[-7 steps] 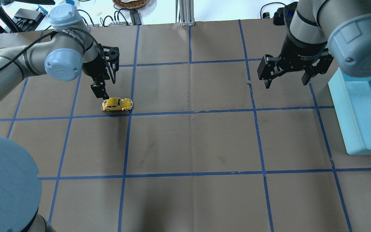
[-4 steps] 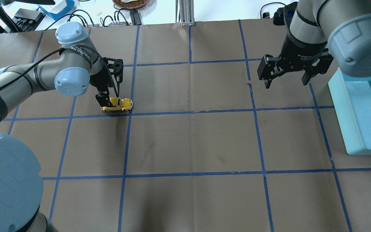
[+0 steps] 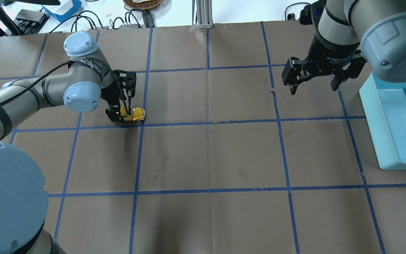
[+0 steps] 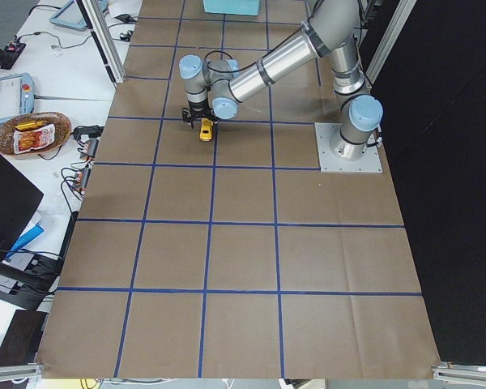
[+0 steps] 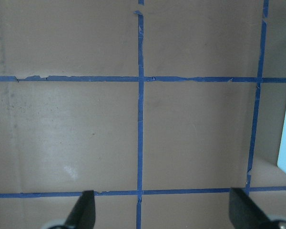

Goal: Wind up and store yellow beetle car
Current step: 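Close the left gripper on the yellow car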

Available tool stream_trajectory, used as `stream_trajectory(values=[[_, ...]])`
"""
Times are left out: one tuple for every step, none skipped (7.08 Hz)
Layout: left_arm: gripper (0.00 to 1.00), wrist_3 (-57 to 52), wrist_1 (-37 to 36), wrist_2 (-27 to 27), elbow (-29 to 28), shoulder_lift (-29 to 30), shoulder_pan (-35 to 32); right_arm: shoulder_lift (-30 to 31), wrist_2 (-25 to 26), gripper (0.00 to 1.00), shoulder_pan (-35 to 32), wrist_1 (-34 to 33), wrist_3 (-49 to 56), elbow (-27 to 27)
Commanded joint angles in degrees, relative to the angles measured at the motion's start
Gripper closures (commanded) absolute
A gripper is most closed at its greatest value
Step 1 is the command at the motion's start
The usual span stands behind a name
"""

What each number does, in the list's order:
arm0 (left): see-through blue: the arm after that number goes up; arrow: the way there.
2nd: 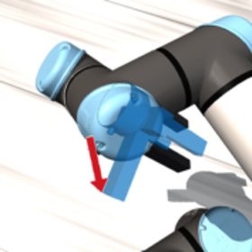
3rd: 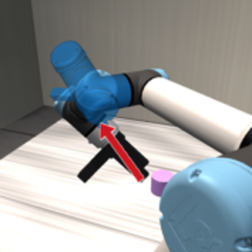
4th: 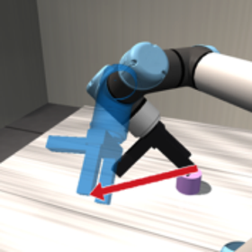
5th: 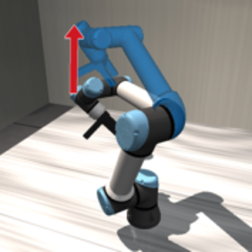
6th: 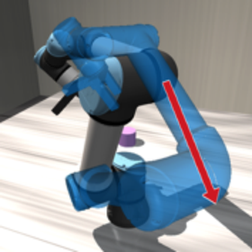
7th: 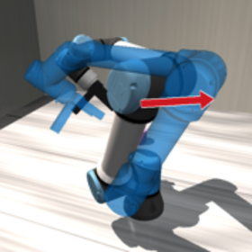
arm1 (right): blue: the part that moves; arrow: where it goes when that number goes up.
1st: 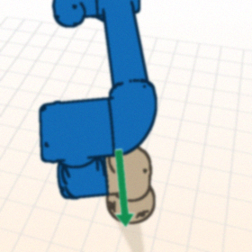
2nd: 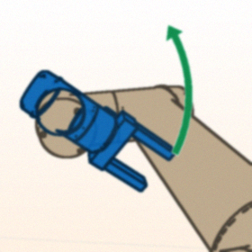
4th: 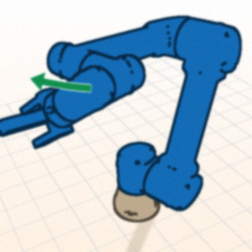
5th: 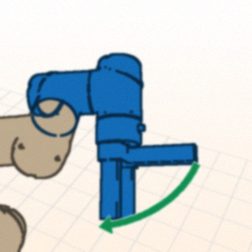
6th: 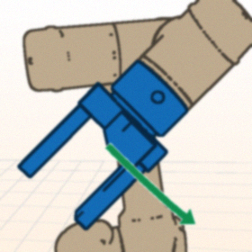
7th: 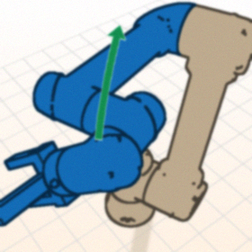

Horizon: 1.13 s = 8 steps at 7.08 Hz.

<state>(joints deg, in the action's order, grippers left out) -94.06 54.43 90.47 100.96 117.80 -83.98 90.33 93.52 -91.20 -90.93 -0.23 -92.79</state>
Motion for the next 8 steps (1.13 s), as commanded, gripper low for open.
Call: stream_trajectory(values=[[0.15,0.01,-1.51,-0.11,1.26,0.06,-0.04,-0.59,0.00,0.01,0.06,1.81,-0.04,1.89],[0.79,-0.07,-3.00,-0.12,1.35,0.06,-0.21,-0.85,0.08,0.01,0.06,1.64,-0.04,2.43],[0.96,-0.07,-3.10,-0.03,1.35,-0.11,-0.39,-0.86,0.09,0.01,0.15,1.55,-0.04,2.52],[1.00,-0.07,-3.10,0.23,1.44,-0.55,-0.48,-0.94,0.00,0.01,0.23,1.37,-0.04,2.61],[1.00,-0.07,-3.01,0.41,1.61,-0.90,-0.57,-1.03,-0.18,0.01,0.50,1.28,-0.04,2.87],[1.00,-0.07,-3.01,0.50,1.87,-1.42,-0.48,-1.90,-0.27,0.01,0.67,1.54,0.05,4.35],[1.00,-0.16,-3.01,0.59,1.79,-1.86,-0.39,-3.39,-0.44,0.01,0.76,1.81,2.31,6.37],[1.00,-0.08,-3.01,0.50,1.79,-1.78,-0.48,-3.58,-0.70,0.01,0.76,2.94,2.16,6.74]])
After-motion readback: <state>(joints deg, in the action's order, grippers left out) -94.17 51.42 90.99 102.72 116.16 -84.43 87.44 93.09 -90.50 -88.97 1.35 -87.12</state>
